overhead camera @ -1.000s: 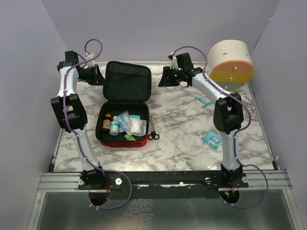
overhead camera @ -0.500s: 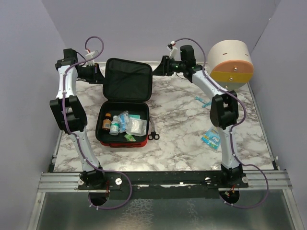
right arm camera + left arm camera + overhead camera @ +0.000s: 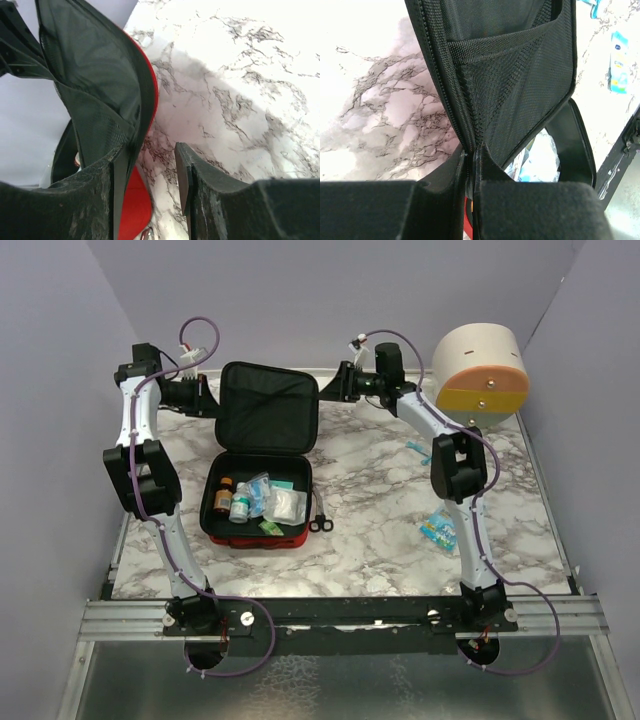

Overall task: Organize the medicine kit
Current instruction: Pick up the lid from the medicine box.

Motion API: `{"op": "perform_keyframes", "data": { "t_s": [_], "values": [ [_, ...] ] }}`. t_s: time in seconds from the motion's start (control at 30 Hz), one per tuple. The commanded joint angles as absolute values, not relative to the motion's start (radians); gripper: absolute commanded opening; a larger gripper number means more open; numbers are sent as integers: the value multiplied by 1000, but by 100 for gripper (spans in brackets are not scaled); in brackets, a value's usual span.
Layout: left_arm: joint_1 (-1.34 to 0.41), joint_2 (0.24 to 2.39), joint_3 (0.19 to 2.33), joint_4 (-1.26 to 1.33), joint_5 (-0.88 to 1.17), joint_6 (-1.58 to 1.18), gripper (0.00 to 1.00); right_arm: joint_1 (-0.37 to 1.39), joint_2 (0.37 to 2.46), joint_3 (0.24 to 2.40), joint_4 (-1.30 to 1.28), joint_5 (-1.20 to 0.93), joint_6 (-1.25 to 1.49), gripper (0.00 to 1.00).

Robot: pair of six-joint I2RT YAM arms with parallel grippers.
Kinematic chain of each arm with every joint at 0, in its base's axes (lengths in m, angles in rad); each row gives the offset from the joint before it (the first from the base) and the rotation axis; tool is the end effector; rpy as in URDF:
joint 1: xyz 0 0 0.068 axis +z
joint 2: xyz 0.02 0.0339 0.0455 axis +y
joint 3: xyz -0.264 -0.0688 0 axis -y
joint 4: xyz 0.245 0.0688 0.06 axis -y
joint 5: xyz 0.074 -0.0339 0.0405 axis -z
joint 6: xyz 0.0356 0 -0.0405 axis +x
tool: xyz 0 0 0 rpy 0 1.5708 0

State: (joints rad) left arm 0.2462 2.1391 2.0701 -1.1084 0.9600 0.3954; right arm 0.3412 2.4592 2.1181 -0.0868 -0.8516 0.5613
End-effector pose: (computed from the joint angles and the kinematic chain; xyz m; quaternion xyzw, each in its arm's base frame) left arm 0.4405 0.0806 0.2918 0.1548 0.8607 -0.3751 0.3073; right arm 0.5230 0.2141 0.2141 -0.1379 0.7859 0.5274 0.2917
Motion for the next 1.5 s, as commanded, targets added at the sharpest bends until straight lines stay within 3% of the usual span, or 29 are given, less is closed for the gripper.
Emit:
{"op": "perform_keyframes", "data": {
  "t_s": [0.0, 0.23, 0.27, 0.37, 0.4, 0.5, 0.53, 0.57, 0.67, 0.73, 0.87, 1.07, 1.47],
  "values": [
    [225, 2078, 2109, -1205, 1040, 453, 0, 348, 2460, 2164, 4, -900, 595, 43],
    [212, 2092, 2111, -1241, 1035, 488, 0, 348, 2464, 2152, 52, -938, 630, 40],
    [210, 2092, 2111, -1241, 1035, 489, 0, 348, 2466, 2154, 53, -943, 632, 35],
    [210, 2095, 2119, -1241, 1037, 487, 0, 348, 2474, 2156, 64, -961, 641, 7],
    [209, 2100, 2125, -1241, 1036, 484, 0, 348, 2474, 2154, 69, -966, 644, 1],
    [210, 2123, 2163, -1240, 1011, 470, 2, 348, 2458, 2142, 93, -961, 645, 1],
    [210, 2133, 2187, -1239, 992, 463, 10, 348, 2452, 2142, 100, -959, 644, 1],
    [211, 2145, 2219, -1234, 973, 447, 23, 347, 2450, 2145, 107, -957, 641, 1],
    [227, 2172, 2320, -1194, 949, 378, 71, 348, 2446, 2173, 119, -962, 628, 1],
    [236, 2187, 2391, -1164, 941, 337, 89, 348, 2443, 2190, 122, -966, 619, 1],
    [239, 2219, 2502, -1147, 939, 303, 91, 347, 2424, 2197, 141, -977, 607, 1],
    [239, 2208, 2502, -1104, 924, 300, 91, 356, 2370, 2175, 157, -1001, 541, 1],
    [238, 2085, 2411, -1095, 944, 418, 87, 451, 2208, 2124, -144, -944, 195, 1]
  ]
}}
